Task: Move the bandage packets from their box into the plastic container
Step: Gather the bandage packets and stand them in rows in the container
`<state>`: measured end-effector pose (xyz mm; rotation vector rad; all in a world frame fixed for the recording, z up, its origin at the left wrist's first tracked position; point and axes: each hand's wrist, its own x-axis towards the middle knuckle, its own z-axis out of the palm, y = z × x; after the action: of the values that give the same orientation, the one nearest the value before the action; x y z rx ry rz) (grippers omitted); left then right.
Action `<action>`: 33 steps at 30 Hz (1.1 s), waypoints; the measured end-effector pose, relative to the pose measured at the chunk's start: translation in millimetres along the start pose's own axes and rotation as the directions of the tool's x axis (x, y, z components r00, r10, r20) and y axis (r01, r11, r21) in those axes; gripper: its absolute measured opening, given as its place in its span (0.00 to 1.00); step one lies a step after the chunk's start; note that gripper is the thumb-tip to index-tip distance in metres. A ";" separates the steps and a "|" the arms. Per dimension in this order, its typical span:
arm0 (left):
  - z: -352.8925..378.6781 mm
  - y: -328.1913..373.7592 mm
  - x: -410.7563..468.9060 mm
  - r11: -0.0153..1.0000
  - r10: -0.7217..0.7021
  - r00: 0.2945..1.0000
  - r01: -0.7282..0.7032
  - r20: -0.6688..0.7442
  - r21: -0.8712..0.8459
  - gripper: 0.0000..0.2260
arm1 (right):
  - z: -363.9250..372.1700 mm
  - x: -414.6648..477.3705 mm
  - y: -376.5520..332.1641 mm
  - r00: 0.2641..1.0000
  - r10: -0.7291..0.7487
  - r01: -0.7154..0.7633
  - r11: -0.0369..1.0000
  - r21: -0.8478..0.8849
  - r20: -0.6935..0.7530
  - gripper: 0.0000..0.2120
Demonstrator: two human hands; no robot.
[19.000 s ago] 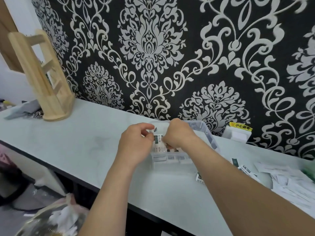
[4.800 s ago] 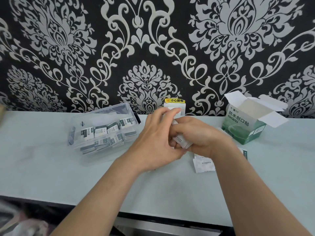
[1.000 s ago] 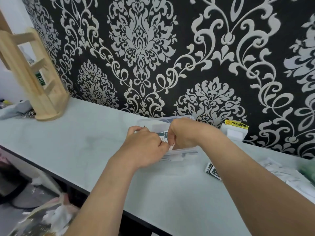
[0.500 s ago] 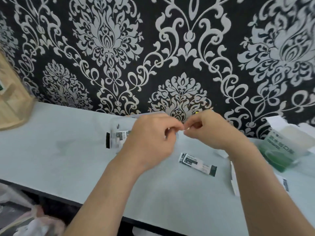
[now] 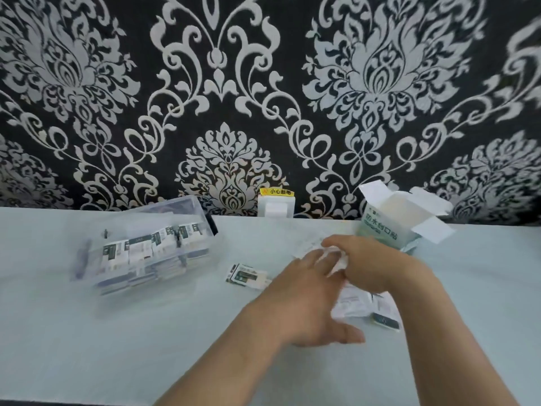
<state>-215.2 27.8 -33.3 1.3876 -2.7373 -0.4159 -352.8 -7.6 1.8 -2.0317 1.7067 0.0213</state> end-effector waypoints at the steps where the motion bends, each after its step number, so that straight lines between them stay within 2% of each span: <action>1: 6.4 5.2 5.5 1.000 -0.005 1.000 0.004 0.022 0.015 0.43 | -0.1 0.1 3.9 1.000 -0.010 0.009 1.000 0.023 0.015 0.28; 4: 16.9 3.6 16.0 0.999 -0.014 1.000 0.014 0.005 0.045 0.42 | 0.9 3.6 8.4 0.999 -0.049 0.047 0.997 0.061 0.023 0.29; 7: 12.9 -5.5 16.8 0.998 -0.016 0.997 0.020 -0.071 0.058 0.30 | 2.4 8.5 11.9 0.996 -0.085 0.082 0.992 0.100 0.020 0.27; 9: 6.1 -11.5 13.5 0.998 -0.045 0.997 0.048 -0.067 0.044 0.23 | 3.9 10.4 11.8 0.993 -0.121 0.117 0.984 0.132 0.019 0.25; 13: -8.5 -15.1 3.8 0.989 -0.146 0.989 0.147 -0.035 0.023 0.16 | 6.5 10.6 8.2 0.982 -0.189 0.183 0.966 0.181 0.021 0.23; 16: -13.5 -15.4 -4.2 0.979 -0.205 0.977 0.205 -0.050 -0.015 0.10 | 7.0 9.9 10.0 0.986 -0.167 0.163 0.958 0.235 -0.002 0.23; 18: -12.0 -16.6 -5.8 0.978 -0.209 0.974 0.208 -0.084 -0.028 0.09 | 6.7 8.9 11.9 0.989 -0.146 0.140 0.949 0.284 -0.003 0.23; 21: -7.2 -20.0 -5.1 0.981 -0.194 0.966 0.192 -0.171 -0.029 0.11 | 5.2 8.1 13.8 0.988 -0.138 0.152 0.922 0.356 -0.066 0.13; 22: -6.1 -22.7 -4.8 0.978 -0.206 0.957 0.197 -0.202 -0.065 0.11 | 4.6 7.9 13.7 0.986 -0.137 0.164 0.903 0.396 -0.095 0.11; 24: -8.0 -28.9 -5.7 0.957 -0.257 0.924 0.204 -0.281 -0.207 0.09 | 2.9 6.7 13.1 0.981 -0.129 0.186 0.848 0.496 -0.148 0.14; 26: -11.7 -34.2 -6.2 0.909 -0.327 0.878 0.191 -0.349 -0.371 0.09 | 0.3 3.6 13.2 0.980 -0.106 0.189 0.762 0.619 -0.169 0.21; 28: -16.3 -37.5 -7.0 0.819 -0.422 0.825 0.170 -0.375 -0.548 0.09 | -1.4 1.1 14.6 0.984 -0.121 0.179 0.681 0.710 -0.132 0.24; 30: -19.4 -38.1 -8.0 0.658 -0.532 0.774 0.123 -0.343 -0.743 0.12 | -0.1 0.8 14.9 0.982 -0.163 0.178 0.658 0.732 -0.093 0.20; 33: -20.8 -34.5 -9.4 0.385 -0.601 0.765 0.022 -0.232 -0.923 0.11 | 5.4 5.1 8.0 0.979 -0.162 0.201 0.674 0.711 -0.124 0.12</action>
<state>-179.1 11.4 -21.4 1.3538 -1.2934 -1.0835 -357.5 -11.2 -7.3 -1.5668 1.2257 -0.6779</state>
